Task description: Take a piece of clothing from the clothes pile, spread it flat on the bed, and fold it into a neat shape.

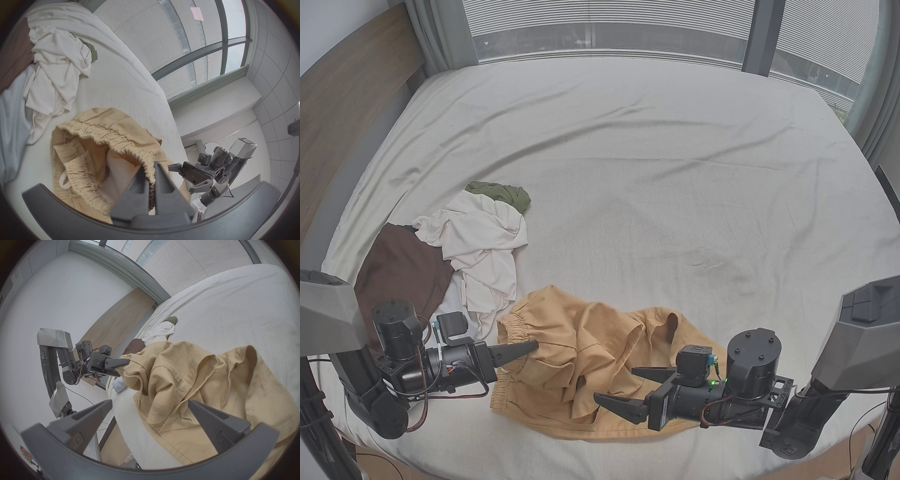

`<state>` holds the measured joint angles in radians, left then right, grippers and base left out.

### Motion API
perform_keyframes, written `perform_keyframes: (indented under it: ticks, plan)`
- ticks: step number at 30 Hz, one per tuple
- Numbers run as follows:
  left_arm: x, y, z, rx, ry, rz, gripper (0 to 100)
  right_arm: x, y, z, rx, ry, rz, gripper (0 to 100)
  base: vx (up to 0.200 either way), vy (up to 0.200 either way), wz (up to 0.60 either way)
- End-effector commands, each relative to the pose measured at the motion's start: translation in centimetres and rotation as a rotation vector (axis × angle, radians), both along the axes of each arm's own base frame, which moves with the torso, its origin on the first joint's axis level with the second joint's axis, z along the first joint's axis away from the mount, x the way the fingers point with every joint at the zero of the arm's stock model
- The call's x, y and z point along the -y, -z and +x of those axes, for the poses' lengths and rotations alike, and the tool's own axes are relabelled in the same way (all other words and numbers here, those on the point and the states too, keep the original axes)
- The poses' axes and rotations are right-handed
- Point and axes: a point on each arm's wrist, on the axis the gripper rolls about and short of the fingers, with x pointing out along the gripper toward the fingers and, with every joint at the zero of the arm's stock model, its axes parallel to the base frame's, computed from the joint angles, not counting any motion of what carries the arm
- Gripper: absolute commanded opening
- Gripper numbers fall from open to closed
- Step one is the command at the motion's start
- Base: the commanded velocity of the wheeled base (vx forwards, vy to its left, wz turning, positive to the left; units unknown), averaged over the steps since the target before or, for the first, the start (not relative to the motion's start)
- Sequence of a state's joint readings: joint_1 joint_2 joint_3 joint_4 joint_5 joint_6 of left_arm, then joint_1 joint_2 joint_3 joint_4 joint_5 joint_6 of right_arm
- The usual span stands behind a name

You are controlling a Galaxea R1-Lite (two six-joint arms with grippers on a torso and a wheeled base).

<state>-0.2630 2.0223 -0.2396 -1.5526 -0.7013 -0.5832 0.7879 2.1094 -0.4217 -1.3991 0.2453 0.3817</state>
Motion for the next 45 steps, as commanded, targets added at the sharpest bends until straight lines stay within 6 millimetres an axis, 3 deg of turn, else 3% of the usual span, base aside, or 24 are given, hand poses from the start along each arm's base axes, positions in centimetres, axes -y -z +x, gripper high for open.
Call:
perform_keyframes:
  ticks: [1,12,21,22,29,30,37,45]
  plan:
    - [-0.5,-0.9,0.3,0.038,-0.021,-0.012,0,-0.3,-0.3,0.3,0.013,0.001,0.013,100,0.0,0.0,0.0]
    - [-4.1,-2.7,2.0,0.131,-0.162,-0.026,0,-1.7,1.5,2.5,0.025,0.064,0.002,100,0.0,0.0,0.0]
    - [-4.2,-2.7,2.1,0.132,-0.167,-0.025,0,-2.5,1.6,3.4,0.042,0.069,0.017,100,0.0,0.0,0.0]
    - [-4.2,-2.7,2.1,0.132,-0.167,-0.025,0,-2.5,1.7,3.4,0.041,0.07,0.016,0,0.0,0.0,0.0]
    - [-4.3,-2.2,2.3,0.119,-0.17,-0.023,0,-1.2,0.3,3.1,0.083,0.125,0.038,0,0.0,0.0,0.0]
    - [-4.3,-1.9,2.4,0.107,-0.169,-0.018,0,-0.1,-0.7,2.7,0.088,0.139,0.043,0,0.0,0.0,0.0]
    - [-4.2,-1.4,2.5,0.092,-0.169,-0.014,0,1.6,-3.8,2.5,0.134,0.176,0.082,0,0.0,0.0,0.0]
    - [-4.3,-1.5,2.5,0.098,-0.17,-0.014,0,1.0,-4.4,3.0,0.142,0.163,0.041,0,0.0,0.0,0.0]
